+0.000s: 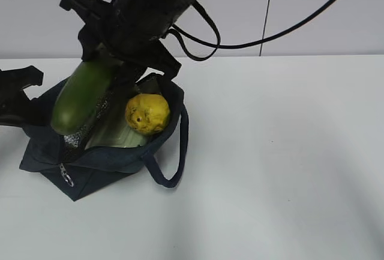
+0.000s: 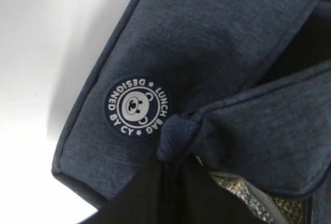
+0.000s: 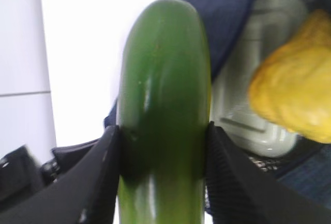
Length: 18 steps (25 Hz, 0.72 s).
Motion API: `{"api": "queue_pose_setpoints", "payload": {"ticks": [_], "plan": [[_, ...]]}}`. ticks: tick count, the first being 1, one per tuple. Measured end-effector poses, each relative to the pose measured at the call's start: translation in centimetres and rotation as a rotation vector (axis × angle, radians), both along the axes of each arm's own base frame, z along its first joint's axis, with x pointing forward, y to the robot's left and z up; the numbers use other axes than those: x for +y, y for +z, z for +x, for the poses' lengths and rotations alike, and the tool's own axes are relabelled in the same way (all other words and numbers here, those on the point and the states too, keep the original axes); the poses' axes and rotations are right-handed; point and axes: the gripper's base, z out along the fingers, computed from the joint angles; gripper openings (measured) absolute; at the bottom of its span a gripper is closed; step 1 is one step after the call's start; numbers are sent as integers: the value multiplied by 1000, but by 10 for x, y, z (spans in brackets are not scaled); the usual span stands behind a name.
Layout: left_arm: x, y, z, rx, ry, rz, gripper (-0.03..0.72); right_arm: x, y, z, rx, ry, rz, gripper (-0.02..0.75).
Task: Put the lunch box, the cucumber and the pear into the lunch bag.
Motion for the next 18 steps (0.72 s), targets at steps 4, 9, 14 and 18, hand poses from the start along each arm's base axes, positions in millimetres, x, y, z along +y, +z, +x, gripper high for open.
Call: {"api": "queue_pose_setpoints", "payload": {"ticks": [4, 9, 14, 18], "plan": [[0, 0, 0, -4, 4, -2, 1, -6, -4, 1, 41, -76, -38, 328], [0, 0, 1, -6, 6, -2, 1, -7, -4, 1, 50, -92, -39, 328], [0, 0, 1, -7, 6, -3, 1, 2, -14, 2, 57, -83, -25, 328], [0, 0, 1, -10, 8, -2, 1, 15, -25, 1, 41, -47, -21, 328]]}}
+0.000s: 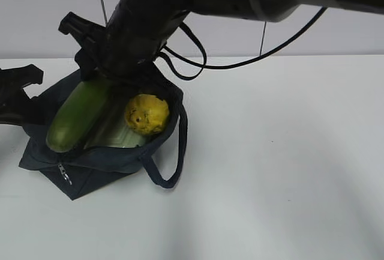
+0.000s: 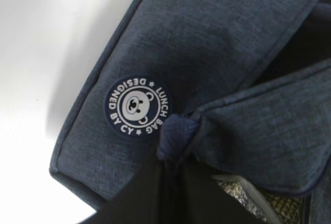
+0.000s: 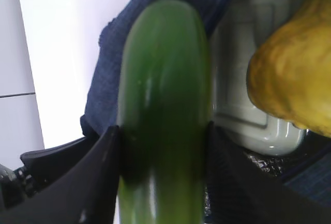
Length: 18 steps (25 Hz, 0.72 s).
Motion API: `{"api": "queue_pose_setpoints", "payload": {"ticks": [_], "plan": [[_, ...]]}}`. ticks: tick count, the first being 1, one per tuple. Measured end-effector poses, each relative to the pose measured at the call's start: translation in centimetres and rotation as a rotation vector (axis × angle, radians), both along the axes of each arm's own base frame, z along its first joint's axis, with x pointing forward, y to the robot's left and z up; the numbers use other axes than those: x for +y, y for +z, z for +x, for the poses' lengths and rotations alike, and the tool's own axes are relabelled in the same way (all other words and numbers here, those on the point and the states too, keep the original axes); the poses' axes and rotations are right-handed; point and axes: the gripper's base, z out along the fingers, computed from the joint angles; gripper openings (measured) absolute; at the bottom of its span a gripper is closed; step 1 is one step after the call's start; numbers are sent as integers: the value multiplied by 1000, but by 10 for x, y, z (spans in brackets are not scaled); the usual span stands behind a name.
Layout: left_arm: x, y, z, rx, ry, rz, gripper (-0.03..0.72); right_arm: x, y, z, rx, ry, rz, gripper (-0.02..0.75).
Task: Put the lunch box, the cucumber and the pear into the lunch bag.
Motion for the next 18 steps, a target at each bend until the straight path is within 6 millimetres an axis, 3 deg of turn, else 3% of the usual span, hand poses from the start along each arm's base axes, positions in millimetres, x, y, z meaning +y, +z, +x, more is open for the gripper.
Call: {"api": "queue_pose_setpoints", "payload": {"ticks": [5, 12, 18], "plan": [[0, 0, 0, -2, 1, 1, 1, 4, -6, 1, -9, 11, 5, 335], [0, 0, 0, -3, 2, 0, 1, 5, -7, 2, -19, 31, -9, 429], [0, 0, 0, -3, 1, 0, 1, 5, -7, 2, -36, 51, -19, 438]]}}
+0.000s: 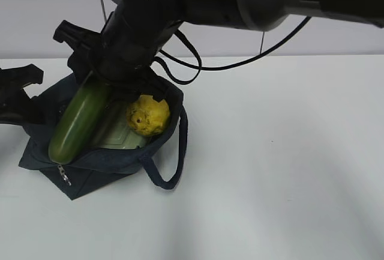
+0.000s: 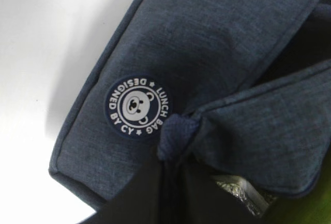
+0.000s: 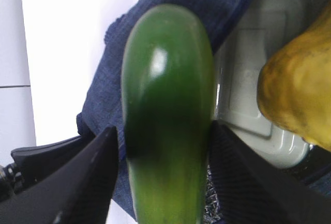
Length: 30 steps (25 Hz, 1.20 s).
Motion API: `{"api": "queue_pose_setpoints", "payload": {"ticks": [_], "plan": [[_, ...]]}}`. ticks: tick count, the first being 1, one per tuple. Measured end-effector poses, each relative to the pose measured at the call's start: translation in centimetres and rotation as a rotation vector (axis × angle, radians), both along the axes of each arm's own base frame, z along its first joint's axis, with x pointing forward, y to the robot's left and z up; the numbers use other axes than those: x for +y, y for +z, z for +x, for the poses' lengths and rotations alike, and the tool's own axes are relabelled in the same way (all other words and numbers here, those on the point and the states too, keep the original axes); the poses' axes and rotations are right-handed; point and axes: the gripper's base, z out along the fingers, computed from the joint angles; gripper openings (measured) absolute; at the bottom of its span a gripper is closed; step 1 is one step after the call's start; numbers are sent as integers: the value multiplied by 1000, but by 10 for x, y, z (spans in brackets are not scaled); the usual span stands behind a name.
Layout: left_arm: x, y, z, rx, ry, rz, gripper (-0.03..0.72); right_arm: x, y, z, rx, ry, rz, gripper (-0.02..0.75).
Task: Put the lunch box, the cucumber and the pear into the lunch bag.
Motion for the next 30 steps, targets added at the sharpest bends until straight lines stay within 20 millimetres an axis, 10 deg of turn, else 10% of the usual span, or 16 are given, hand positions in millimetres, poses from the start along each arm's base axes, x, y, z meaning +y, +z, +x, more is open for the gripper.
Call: {"api": "queue_pose_setpoints", "payload": {"ticks": [18, 30], "plan": [[0, 0, 0, 1, -2, -1, 1, -37, 50, -13, -192, 163, -365, 573], [0, 0, 0, 1, -3, -1, 1, -47, 42, -28, -18, 238, -475, 576]]}}
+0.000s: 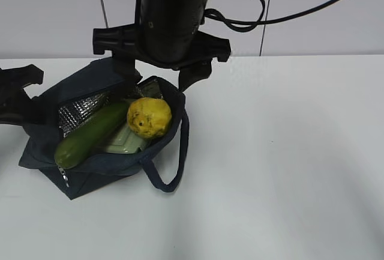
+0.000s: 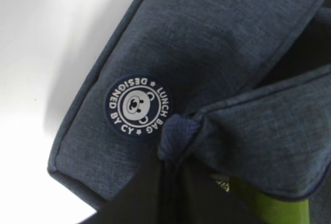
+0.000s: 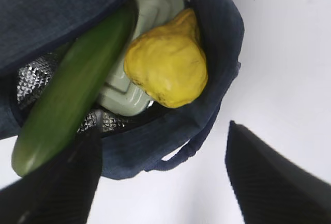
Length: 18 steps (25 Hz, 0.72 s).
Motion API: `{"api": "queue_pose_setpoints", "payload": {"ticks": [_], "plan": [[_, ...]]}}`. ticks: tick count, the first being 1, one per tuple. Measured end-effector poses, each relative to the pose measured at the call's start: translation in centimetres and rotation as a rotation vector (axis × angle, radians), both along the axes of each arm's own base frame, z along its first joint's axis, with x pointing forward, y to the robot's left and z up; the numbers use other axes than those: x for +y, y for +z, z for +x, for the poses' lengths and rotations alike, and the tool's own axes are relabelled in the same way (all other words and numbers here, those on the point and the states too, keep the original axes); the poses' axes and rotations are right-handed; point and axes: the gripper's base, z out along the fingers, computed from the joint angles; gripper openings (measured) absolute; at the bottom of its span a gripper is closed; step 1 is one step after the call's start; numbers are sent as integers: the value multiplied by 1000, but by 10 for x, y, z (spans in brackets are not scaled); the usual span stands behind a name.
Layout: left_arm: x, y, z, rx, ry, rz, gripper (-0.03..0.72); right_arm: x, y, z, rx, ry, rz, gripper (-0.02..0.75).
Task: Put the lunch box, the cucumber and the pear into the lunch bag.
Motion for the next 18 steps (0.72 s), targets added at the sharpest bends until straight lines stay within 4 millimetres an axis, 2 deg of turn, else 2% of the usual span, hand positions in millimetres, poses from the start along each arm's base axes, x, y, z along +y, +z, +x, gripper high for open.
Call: {"api": "queue_pose_setpoints", "payload": {"ticks": [9, 13, 18], "plan": [[0, 0, 0, 1, 0, 0, 1, -2, -13, -3, 80, 42, -94, 554], [0, 0, 0, 1, 0, 0, 1, -3, -19, -4, 94, 50, -112, 468], [0, 0, 0, 1, 0, 0, 1, -7, -37, -8, 142, 52, -157, 356]]}}
